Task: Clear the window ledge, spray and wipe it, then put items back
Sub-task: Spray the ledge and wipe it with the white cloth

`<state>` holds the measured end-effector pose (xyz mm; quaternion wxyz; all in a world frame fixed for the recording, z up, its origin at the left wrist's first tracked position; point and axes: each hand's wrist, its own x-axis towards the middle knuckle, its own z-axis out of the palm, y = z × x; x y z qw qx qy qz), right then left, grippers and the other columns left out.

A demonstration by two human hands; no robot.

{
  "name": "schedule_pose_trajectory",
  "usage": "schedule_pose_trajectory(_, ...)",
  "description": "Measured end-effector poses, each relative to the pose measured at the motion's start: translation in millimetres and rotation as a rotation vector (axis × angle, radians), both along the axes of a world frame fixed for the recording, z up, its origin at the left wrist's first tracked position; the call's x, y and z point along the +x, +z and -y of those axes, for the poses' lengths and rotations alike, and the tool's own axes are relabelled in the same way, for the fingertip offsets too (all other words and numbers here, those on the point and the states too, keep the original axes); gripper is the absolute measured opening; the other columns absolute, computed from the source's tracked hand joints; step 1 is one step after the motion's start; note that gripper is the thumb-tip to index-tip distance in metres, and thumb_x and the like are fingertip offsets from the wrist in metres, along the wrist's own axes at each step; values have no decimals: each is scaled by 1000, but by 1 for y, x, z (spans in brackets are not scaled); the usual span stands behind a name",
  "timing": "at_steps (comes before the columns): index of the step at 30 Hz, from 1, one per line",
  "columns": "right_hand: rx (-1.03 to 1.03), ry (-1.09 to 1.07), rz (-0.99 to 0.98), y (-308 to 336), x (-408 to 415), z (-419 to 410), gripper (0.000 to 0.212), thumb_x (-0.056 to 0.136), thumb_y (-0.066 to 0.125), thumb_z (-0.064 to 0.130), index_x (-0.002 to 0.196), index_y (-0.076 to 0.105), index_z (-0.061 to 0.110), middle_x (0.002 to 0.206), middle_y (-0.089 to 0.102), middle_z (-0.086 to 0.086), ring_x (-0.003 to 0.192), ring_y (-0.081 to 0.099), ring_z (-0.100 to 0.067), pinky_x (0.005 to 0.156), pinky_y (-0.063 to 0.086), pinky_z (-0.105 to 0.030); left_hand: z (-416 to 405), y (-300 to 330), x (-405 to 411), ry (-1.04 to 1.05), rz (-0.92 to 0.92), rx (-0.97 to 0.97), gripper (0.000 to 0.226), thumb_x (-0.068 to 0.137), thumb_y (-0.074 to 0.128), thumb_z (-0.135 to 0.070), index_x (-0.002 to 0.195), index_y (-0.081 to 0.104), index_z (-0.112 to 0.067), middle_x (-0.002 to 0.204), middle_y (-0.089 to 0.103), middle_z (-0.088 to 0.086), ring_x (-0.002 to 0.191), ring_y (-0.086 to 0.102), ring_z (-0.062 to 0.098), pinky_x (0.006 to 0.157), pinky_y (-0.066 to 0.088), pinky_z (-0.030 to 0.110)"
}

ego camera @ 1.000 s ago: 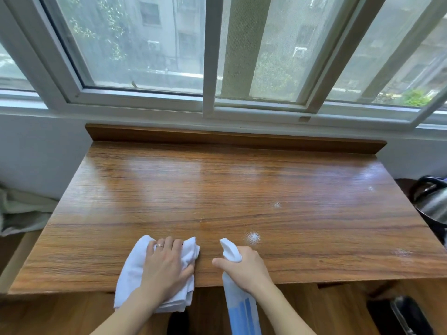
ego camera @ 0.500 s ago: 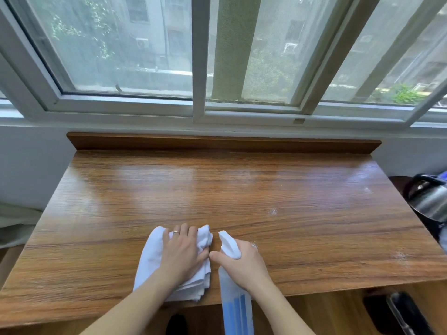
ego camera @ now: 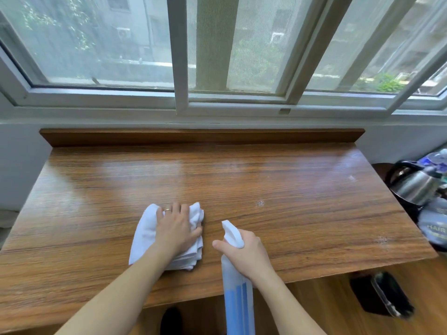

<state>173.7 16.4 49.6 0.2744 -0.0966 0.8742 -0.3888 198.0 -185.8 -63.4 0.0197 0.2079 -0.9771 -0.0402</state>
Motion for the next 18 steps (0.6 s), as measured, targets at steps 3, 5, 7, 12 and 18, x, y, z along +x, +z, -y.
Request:
schedule_pose_trajectory(3, -7, 9, 1, 0, -1, -1, 44, 78, 72, 51, 85, 64, 9, 70, 57, 5, 65, 52, -9, 62, 41, -27, -21, 1, 32, -52, -18, 15, 61, 61, 54, -68, 92, 57, -16, 89, 57, 4, 83, 58, 30, 85, 39, 50)
schedule_pose_trajectory(5, -4, 22, -4, -1, -2, -2, 43, 78, 72, 51, 85, 64, 9, 71, 58, 5, 66, 52, -10, 62, 41, -28, -39, 1, 58, -73, -27, 20, 65, 56, 58, -73, 90, 58, -18, 88, 55, 2, 83, 56, 29, 84, 39, 49)
schedule_pose_trajectory(7, -2, 38, -12, -1, -3, -3, 44, 78, 72, 49, 85, 63, 7, 71, 56, 5, 66, 50, -10, 62, 39, -28, -55, -1, 83, -81, -34, 19, 69, 52, 59, -76, 89, 58, -19, 87, 54, 1, 82, 55, 29, 83, 37, 48)
schedule_pose_trajectory(12, -5, 79, -10, -3, -3, -5, 42, 79, 73, 48, 85, 64, 7, 71, 57, 5, 66, 50, -9, 61, 39, -27, -76, -12, 116, -77, -61, -31, 72, 50, 58, -77, 87, 60, -16, 82, 54, 2, 75, 56, 31, 80, 37, 49)
schedule_pose_trajectory(18, -11, 103, -9, -4, -3, -7, 43, 79, 74, 48, 83, 63, 6, 69, 56, 5, 64, 49, -9, 60, 38, -26, -65, -10, 96, -109, -165, -27, 49, 64, 55, -66, 82, 56, -21, 81, 52, -2, 76, 56, 25, 75, 39, 46)
